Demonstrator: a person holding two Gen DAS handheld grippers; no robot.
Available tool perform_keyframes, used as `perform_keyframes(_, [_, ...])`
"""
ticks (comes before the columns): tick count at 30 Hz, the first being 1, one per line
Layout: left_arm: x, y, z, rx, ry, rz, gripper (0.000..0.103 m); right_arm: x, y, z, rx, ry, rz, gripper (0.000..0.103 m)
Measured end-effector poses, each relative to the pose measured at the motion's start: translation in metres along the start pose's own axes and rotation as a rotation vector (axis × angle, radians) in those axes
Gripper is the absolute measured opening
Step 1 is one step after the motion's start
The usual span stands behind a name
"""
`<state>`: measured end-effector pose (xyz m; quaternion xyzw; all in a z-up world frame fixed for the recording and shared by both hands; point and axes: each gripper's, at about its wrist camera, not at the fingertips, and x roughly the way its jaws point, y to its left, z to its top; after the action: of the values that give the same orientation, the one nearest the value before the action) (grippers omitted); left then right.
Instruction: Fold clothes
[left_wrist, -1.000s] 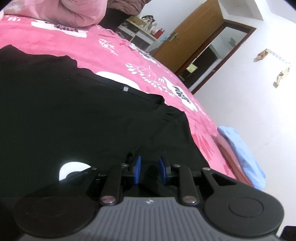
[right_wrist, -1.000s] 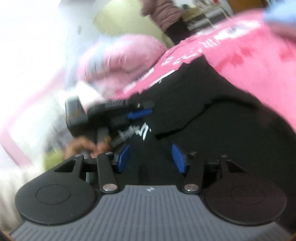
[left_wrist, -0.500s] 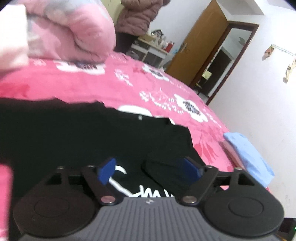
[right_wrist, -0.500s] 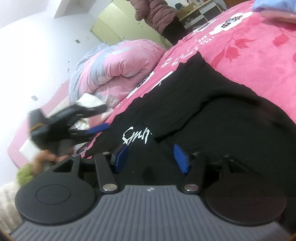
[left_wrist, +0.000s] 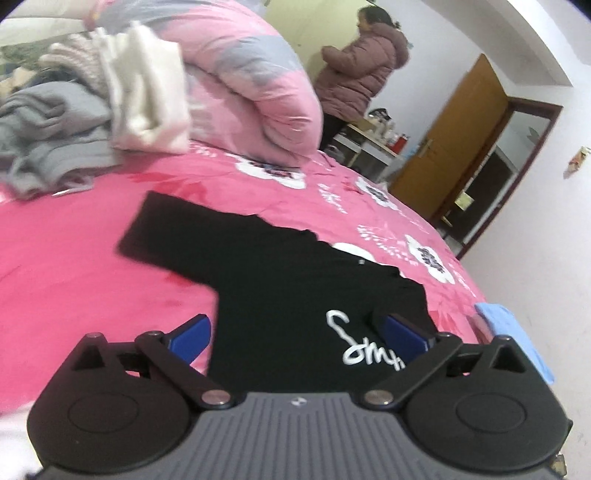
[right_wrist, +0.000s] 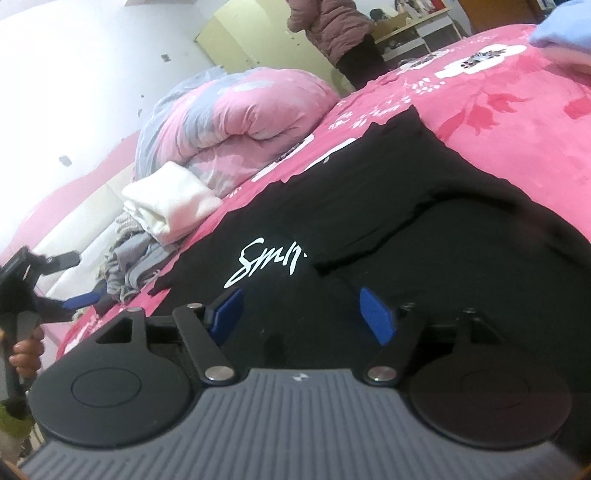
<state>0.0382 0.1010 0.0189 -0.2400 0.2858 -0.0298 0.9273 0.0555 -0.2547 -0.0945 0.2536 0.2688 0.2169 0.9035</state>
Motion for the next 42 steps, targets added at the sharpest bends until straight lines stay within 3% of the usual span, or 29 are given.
perform_keyframes(7, [-0.026,0.027,-0.014,0.0,-0.019,0.045,0.102,0.003,0.009,-0.001,-0.054,0.013,-0.036,0.073])
perform_keyframes(10, [-0.033,0.036,-0.017,-0.005,-0.037,0.065,0.102,0.008,0.019,-0.003,-0.116,0.034,-0.065,0.083])
perform_keyframes(18, [-0.051,0.062,-0.027,-0.02,-0.082,0.119,0.103,0.018,0.043,-0.008,-0.264,0.081,-0.161,0.089])
perform_keyframes(21, [-0.048,0.072,-0.029,-0.024,-0.089,0.138,0.103,0.021,0.053,-0.011,-0.331,0.112,-0.187,0.102])
perform_keyframes(25, [-0.033,0.083,-0.025,-0.018,-0.087,0.164,0.103,0.027,0.068,-0.013,-0.399,0.158,-0.266,0.102])
perform_keyframes(28, [-0.011,0.09,-0.015,-0.024,-0.092,0.174,0.103,0.029,0.083,-0.004,-0.36,0.189,-0.298,0.102])
perform_keyframes(30, [0.004,0.094,-0.006,-0.038,-0.103,0.18,0.103,0.03,0.102,0.006,-0.356,0.183,-0.273,0.102])
perform_keyframes(33, [0.03,0.1,0.013,-0.063,-0.14,0.215,0.101,0.042,0.148,0.026,-0.448,0.152,-0.22,0.102])
perform_keyframes(36, [0.056,0.105,0.032,-0.044,-0.162,0.274,0.093,0.067,0.19,0.048,-0.503,0.146,-0.165,0.102])
perform_keyframes(40, [0.088,0.121,0.045,-0.085,-0.143,0.316,0.063,0.123,0.233,0.08,-0.496,0.167,-0.063,0.102])
perform_keyframes(42, [0.101,0.129,0.045,-0.107,-0.127,0.305,0.059,0.154,0.253,0.093,-0.492,0.183,-0.026,0.102])
